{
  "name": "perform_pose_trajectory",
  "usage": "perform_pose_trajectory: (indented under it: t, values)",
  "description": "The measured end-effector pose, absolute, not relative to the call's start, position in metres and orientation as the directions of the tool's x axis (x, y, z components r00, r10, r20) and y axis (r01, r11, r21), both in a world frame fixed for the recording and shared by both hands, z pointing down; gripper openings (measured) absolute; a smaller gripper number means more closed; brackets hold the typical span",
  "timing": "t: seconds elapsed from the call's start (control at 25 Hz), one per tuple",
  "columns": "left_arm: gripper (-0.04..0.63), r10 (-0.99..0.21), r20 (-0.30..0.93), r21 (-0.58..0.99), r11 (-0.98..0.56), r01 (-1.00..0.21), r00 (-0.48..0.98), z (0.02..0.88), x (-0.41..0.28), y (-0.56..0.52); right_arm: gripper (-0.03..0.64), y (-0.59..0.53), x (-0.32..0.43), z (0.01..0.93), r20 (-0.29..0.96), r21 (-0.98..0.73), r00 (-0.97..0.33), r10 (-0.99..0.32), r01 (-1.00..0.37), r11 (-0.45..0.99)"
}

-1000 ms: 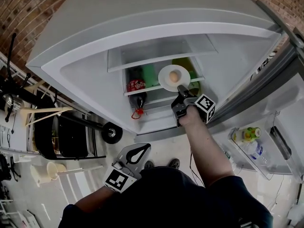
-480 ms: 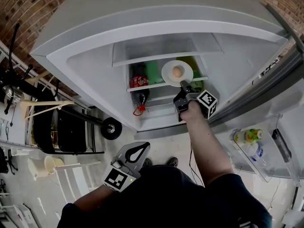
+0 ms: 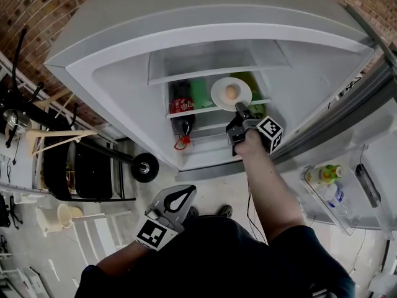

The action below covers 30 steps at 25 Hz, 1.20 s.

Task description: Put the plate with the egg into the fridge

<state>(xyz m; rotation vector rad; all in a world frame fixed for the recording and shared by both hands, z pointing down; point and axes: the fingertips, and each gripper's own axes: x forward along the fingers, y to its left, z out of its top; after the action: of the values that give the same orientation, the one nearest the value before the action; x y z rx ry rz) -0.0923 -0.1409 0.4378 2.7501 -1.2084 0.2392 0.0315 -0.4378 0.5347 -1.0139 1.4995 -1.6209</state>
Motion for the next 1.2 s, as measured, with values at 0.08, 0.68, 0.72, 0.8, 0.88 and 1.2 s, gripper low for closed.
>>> perform_pose_trajectory:
  t: [0.08,0.68,0.72,0.8,0.88,1.2]
  values:
    - [0.005,-0.718,0.194,0.053,-0.672,-0.738,0.668,0.437,-0.092,-0.139,0.112,-0.438,0.032,0.53,0.054,-0.998,-0.447,-0.893,0.001,-0.061]
    - [0.005,-0.699,0.164,0.041,-0.701,-0.712,0.697,0.429,-0.09,-0.128,0.17,-0.387,0.033,0.521,0.019,-1.0,-0.46,-0.888,-0.018,-0.012]
    - [0.005,-0.695,0.16,0.04,-0.705,-0.708,0.701,0.428,-0.089,-0.128,0.17,-0.38,0.032,0.52,0.016,-1.0,-0.469,-0.883,-0.019,-0.007]
    - [0.005,-0.686,0.151,0.039,-0.715,-0.698,0.711,0.426,-0.086,-0.126,0.17,-0.362,0.026,0.516,0.015,-0.999,-0.502,-0.865,-0.037,0.004]
    - [0.005,-0.677,0.142,0.034,-0.726,-0.687,0.722,0.424,-0.084,-0.125,0.17,-0.341,0.019,0.512,0.022,-0.998,-0.544,-0.839,-0.067,0.017]
    - [0.005,-0.64,0.107,0.036,-0.762,-0.646,0.761,0.417,-0.075,-0.121,0.166,-0.272,0.0,0.486,-0.003,-0.989,-0.645,-0.764,-0.113,0.099]
